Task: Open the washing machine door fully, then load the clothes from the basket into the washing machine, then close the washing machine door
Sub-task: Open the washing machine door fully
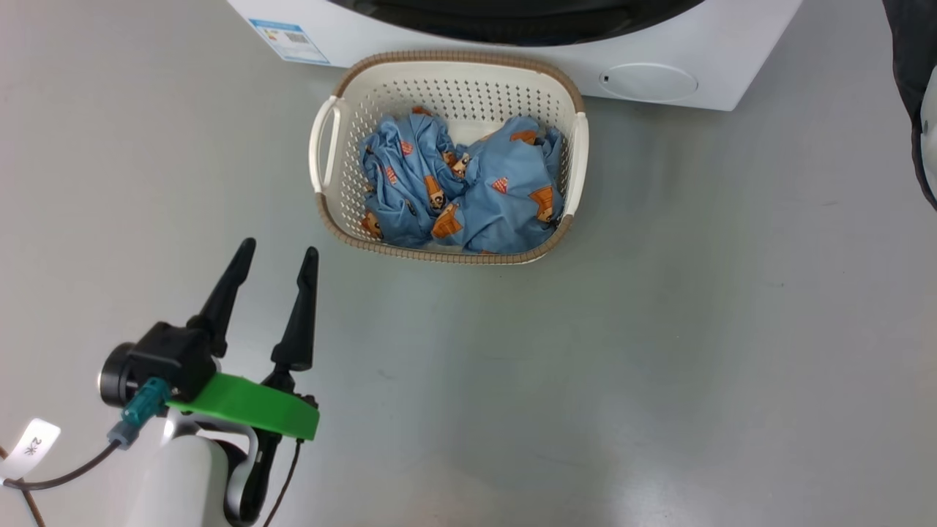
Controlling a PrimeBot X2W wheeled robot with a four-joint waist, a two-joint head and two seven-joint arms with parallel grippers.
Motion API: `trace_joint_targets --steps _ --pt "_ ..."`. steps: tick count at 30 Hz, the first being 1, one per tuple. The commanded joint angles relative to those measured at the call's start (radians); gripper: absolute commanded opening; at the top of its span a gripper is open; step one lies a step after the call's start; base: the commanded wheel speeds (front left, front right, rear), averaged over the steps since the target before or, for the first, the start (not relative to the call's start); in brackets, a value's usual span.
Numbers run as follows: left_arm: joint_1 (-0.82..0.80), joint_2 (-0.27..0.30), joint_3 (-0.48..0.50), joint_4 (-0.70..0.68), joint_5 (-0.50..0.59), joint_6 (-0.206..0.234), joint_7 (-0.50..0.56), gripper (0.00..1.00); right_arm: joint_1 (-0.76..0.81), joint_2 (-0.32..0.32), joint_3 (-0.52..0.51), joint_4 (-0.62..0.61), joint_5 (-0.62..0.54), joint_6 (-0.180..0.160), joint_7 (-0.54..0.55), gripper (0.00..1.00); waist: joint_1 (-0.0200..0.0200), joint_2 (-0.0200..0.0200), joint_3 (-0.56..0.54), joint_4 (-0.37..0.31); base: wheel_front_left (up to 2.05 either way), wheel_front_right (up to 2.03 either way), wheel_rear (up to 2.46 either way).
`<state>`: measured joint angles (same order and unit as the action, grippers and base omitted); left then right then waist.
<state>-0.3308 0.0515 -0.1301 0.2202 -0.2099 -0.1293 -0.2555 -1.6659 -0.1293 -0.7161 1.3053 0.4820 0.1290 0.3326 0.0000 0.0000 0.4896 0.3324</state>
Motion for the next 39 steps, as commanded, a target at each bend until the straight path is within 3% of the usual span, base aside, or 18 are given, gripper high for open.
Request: trace_joint_targets --steps 1,10,24,39 --pt "-0.012 0.024 0.031 -0.019 -0.011 -0.001 -0.006 1.0 -0.058 0.029 -0.011 -0.016 -0.023 0.002 0.001 0.0 0.0 0.0 0.006 0.004 0.0 0.0 0.0" --pt "-0.021 0.019 0.027 -0.015 -0.018 -0.001 -0.006 1.0 -0.071 0.036 -0.08 -0.015 -0.091 0.002 0.034 0.0 0.0 0.0 0.021 0.013 0.0 0.0 0.0" --pt "-0.025 0.017 0.034 -0.045 -0.005 -0.001 -0.006 1.0 -0.067 0.039 -0.181 -0.015 -0.192 0.002 0.223 0.0 0.0 0.0 -0.001 0.011 0.0 0.0 0.0" --pt "0.007 0.027 0.039 -0.088 0.016 -0.001 -0.006 1.0 -0.014 0.064 -0.193 -0.022 -0.185 0.002 0.373 0.0 0.0 0.0 -0.065 -0.004 0.0 0.0 0.0"
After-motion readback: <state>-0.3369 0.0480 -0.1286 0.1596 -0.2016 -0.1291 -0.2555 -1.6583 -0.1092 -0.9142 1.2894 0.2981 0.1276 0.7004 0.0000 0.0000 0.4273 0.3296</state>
